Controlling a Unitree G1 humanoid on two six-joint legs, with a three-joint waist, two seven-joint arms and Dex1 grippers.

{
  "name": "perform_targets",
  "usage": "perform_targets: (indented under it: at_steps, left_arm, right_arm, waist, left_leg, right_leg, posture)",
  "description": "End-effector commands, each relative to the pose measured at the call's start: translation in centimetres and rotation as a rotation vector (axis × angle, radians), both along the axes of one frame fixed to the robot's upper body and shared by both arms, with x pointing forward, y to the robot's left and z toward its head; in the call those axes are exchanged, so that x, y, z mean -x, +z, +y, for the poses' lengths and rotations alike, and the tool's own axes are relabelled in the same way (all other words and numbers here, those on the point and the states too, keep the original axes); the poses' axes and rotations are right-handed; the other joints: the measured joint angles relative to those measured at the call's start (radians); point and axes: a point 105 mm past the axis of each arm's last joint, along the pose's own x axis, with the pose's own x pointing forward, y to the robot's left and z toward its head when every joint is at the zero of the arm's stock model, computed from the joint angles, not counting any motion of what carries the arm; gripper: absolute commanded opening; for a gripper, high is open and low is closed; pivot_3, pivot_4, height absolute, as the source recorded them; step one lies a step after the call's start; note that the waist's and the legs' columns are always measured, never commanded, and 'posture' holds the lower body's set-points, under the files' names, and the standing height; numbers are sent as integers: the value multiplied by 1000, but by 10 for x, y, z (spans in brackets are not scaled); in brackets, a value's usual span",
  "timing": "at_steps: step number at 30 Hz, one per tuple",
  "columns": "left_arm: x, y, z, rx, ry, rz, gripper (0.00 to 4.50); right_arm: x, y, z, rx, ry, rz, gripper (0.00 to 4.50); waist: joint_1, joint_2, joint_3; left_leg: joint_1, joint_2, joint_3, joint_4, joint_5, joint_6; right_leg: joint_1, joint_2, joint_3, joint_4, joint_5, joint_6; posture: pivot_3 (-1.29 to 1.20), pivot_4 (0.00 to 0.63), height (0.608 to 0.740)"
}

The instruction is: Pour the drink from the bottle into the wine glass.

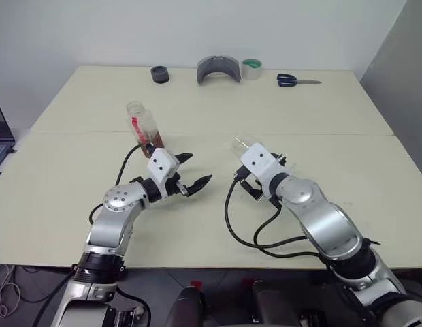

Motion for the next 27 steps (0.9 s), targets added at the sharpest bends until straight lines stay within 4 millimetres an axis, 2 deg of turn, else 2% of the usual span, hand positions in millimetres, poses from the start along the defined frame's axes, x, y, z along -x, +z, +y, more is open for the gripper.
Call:
perform_targets:
  at_steps: [1,12,18,24,27]
  left_arm:
    - [-3,10,-9,17,-28,-43,4477]
    - [-8,6,-28,38,-82,-31,4477]
    - [-3,5,-39,57,-148,-11,4477]
    - [0,-3,-39,45,-164,-2,4477]
    - [1,-7,-39,44,-167,2,4500]
  right_arm:
    - [-6,14,3,93,-62,-102,4500]
    - [-30,-3,-10,214,-185,-118,4500]
    - [-39,-9,-9,244,-183,-119,4500]
    - [-50,-11,-14,268,-190,-120,4500]
    - [-54,-13,-16,259,-194,-106,3926]
  waist:
    - [-1,0,0]
    - [-1,0,0]
    - [-3,0,0]
    - [-5,0,0]
    - [-6,0,0]
  left_leg:
    - [0,0,0,0,0,0]
    - [-1,0,0,0,0,0]
    - [-1,0,1,0,0,0]
    - [-1,0,1,0,0,0]
    - [-1,0,1,0,0,0]
  right_leg:
    - [0,0,0,0,0,0]
    - [-1,0,0,0,0,0]
    - [-1,0,0,0,0,0]
    - [-1,0,1,0,0,0]
    - [-1,1,0,1,0,0]
  posture:
    - [0,150,740]
    - [0,150,740]
    - [0,150,740]
    - [0,150,740]
    - [0,150,740]
